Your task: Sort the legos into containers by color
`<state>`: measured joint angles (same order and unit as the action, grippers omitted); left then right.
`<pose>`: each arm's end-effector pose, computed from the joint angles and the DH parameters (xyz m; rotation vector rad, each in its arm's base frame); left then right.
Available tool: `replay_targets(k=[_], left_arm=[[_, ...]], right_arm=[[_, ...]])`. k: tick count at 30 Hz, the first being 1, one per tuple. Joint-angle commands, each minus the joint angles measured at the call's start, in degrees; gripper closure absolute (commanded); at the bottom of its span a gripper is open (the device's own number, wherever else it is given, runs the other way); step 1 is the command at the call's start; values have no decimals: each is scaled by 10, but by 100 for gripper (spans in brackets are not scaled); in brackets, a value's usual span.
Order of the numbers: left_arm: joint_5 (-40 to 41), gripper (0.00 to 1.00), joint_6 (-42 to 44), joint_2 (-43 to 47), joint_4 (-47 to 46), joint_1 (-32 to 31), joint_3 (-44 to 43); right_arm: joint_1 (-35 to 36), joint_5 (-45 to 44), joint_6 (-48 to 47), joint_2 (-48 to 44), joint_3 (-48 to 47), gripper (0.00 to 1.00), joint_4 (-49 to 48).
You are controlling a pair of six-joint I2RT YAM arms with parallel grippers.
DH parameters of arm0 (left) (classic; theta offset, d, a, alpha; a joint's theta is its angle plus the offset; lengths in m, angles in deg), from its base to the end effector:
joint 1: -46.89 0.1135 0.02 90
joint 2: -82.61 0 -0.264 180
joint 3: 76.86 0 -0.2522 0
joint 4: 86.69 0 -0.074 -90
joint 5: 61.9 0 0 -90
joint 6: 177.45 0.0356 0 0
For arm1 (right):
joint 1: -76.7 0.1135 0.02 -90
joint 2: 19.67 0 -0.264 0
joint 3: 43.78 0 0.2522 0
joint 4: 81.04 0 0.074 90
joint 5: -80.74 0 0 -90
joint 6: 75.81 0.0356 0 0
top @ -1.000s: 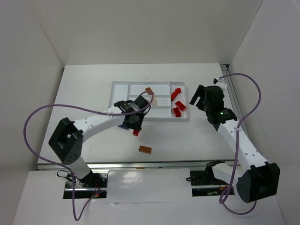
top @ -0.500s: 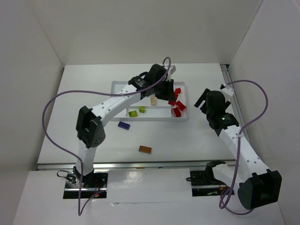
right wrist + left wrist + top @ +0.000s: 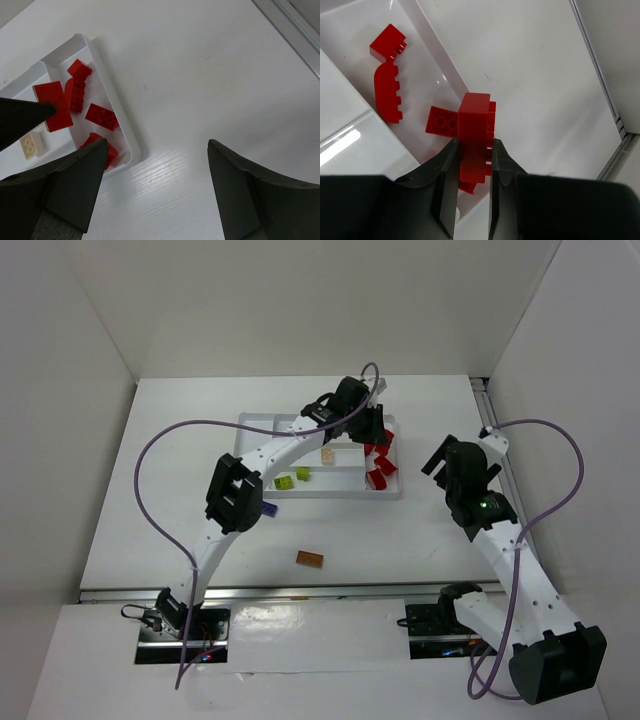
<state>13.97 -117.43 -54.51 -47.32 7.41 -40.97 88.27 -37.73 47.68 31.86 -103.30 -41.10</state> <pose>0.4232 -0.3599 0.2657 0.3426 2.2519 -0.9435 0.1943 0.0225 0.2995 0.6681 1.9433 -0.0442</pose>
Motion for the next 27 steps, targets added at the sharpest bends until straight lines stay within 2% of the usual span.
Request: replay_targets(k=[1, 2, 3, 4, 5, 6, 7, 9, 11, 17, 20, 21, 25, 27], left_arm=[[-10, 92, 11, -29, -56, 12, -35], [-3, 90, 11, -34, -57, 13, -46], [2, 82, 11, -39, -57, 13, -51], [2, 70, 11, -39, -62, 19, -51], [2, 51, 11, -48, -62, 19, -58], [-14, 42, 5, -48, -62, 25, -58], [-22, 25, 4, -48, -68, 25, -58], [-37, 10, 4, -48, -73, 25, -58], [-51, 0, 10, -33, -73, 25, -51], [-57, 2, 29, 95, -84, 25, 35], [-34, 3, 29, 183, -84, 32, 96], [-26, 3, 29, 208, -84, 38, 114], [60, 8, 44, 329, -48, 60, 234], [134, 8, 51, 370, -5, 65, 270]], right_arm=[[-4, -18, -4, 3, -11, 13, 18], [-4, -18, -4, 3, -11, 13, 18], [-4, -18, -4, 3, -11, 13, 18], [-4, -18, -4, 3, -11, 13, 18], [-4, -18, -4, 3, -11, 13, 18], [-4, -18, -4, 3, -11, 13, 18], [-4, -18, -4, 3, -11, 13, 18], [-4, -18, -4, 3, -11, 13, 18], [-4, -11, -4, 3, -11, 13, 12], [-4, 43, -32, 22, -11, 13, -1], [-4, 109, -70, 28, -11, 14, -31], [-4, 160, -80, 41, -11, 15, -44], [19, 288, -106, 87, -11, 17, -56], [86, 300, -106, 107, -23, 17, -49]])
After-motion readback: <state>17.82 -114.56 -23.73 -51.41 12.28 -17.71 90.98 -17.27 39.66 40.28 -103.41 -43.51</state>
